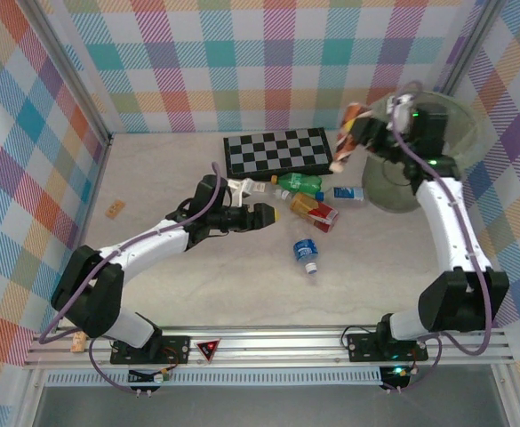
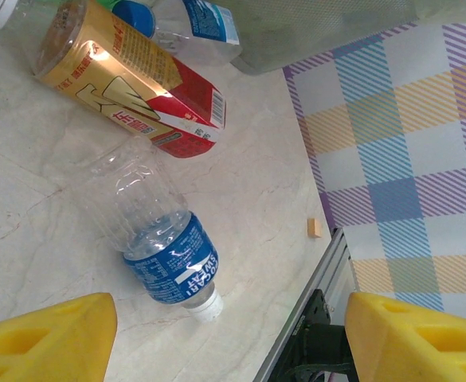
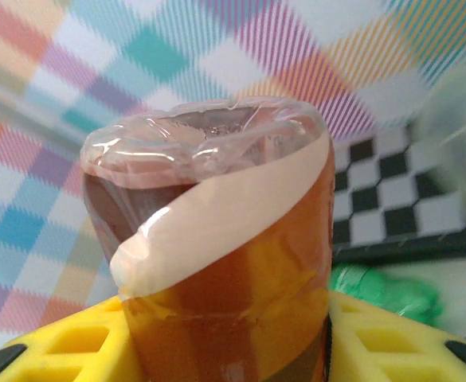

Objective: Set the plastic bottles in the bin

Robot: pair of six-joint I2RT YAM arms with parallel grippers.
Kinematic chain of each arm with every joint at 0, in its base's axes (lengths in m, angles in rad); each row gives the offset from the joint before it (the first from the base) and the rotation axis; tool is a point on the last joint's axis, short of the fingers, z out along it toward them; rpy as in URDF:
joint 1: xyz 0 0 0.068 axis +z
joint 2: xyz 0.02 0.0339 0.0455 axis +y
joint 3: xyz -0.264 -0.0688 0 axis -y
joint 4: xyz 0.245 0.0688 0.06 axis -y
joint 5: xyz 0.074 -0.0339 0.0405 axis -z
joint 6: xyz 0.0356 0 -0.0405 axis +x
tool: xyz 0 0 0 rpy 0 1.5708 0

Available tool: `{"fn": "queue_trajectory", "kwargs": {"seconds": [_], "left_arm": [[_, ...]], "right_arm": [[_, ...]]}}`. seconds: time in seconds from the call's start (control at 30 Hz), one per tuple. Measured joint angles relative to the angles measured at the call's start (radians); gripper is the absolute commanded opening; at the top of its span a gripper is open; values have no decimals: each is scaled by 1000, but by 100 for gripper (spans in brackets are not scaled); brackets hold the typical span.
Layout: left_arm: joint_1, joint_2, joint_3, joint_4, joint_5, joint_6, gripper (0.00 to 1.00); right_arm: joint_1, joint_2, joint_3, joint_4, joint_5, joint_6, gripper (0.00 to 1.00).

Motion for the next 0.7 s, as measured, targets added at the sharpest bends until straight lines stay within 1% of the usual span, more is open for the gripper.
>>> {"fn": "queue_trajectory", "kwargs": {"seconds": [0.03,0.1,0.27,0.53,0.7], "left_arm": [[0,6,0,5,-2,-4,76],[0,14,0,8,-17,-16,82],[0,27,0,8,-76,-63,83],[0,37,-26,13,-135,-119,83],[0,36,-32,3,-161,-133,83]], "right_arm": [[-39,-13,15,1,9,1,43],[-98,-27,39,8,30,3,43],[-184,-14,99,24,97,2,42],[-198,69,165,57,292,-89,42],[-197,144,170,95,378,-139,41]]}}
